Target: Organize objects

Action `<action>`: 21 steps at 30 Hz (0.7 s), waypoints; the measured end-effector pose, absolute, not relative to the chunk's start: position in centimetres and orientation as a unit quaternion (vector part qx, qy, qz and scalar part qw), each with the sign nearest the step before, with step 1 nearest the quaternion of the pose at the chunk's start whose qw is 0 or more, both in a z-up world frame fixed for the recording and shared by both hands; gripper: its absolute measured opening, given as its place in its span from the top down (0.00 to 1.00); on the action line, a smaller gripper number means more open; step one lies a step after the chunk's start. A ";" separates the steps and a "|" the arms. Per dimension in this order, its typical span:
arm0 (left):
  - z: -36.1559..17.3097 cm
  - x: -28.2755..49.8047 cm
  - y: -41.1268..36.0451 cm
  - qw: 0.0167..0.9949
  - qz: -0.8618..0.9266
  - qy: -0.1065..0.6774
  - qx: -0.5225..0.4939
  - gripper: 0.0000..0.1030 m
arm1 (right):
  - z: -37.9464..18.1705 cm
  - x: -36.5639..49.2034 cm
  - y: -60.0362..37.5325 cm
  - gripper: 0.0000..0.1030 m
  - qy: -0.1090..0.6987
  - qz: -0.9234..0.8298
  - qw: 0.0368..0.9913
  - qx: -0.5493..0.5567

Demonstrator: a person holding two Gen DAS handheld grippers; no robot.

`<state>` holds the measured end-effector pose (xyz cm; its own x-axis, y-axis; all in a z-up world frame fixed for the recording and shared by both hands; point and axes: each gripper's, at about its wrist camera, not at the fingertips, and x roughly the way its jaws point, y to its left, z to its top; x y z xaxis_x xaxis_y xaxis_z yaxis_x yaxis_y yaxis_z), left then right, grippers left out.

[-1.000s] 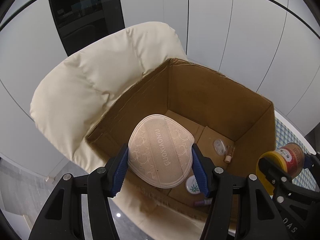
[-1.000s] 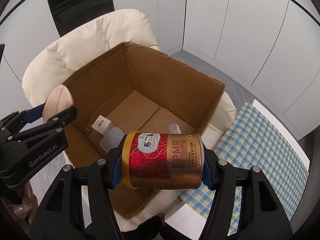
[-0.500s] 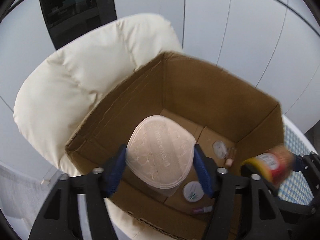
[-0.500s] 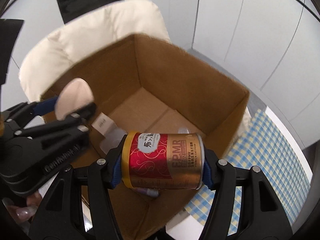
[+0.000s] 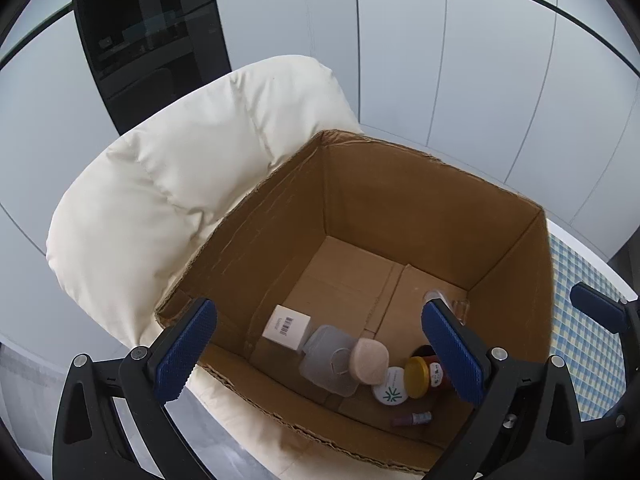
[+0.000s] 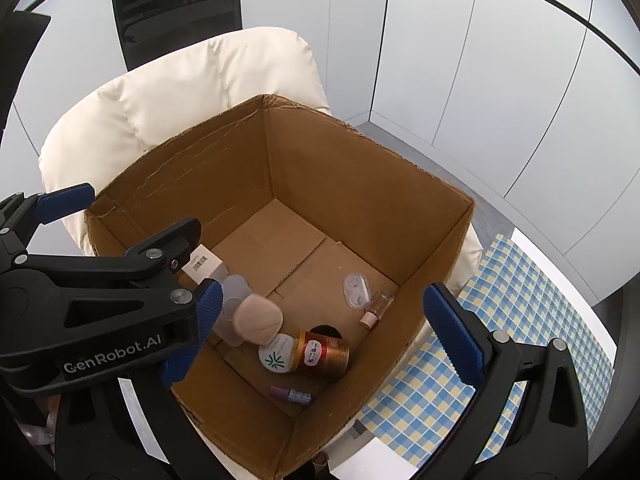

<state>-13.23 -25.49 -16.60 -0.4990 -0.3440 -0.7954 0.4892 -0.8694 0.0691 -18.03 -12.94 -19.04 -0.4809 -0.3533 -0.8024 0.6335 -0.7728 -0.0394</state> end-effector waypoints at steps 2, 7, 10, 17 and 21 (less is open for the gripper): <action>-16.5 -13.2 -25.5 0.230 -0.865 0.089 0.437 0.01 | -18.7 -17.9 -12.5 0.01 0.158 -0.850 0.285 0.415; -16.0 -13.8 -25.2 0.217 -0.864 0.092 0.444 0.01 | -18.3 -17.6 -10.8 0.01 0.124 -0.848 0.272 0.437; -14.7 -14.1 -24.8 0.207 -0.870 0.092 0.437 0.01 | -17.7 -17.2 -8.7 0.01 0.106 -0.857 0.235 0.445; -9.7 -15.8 -20.2 0.179 -0.880 -0.002 0.441 0.01 | -12.2 -15.0 -0.7 0.01 -0.001 -0.893 0.145 0.426; -5.3 -14.0 -16.7 0.137 -0.882 -0.017 0.450 0.01 | -7.7 -12.7 4.5 0.01 -0.069 -0.902 0.110 0.412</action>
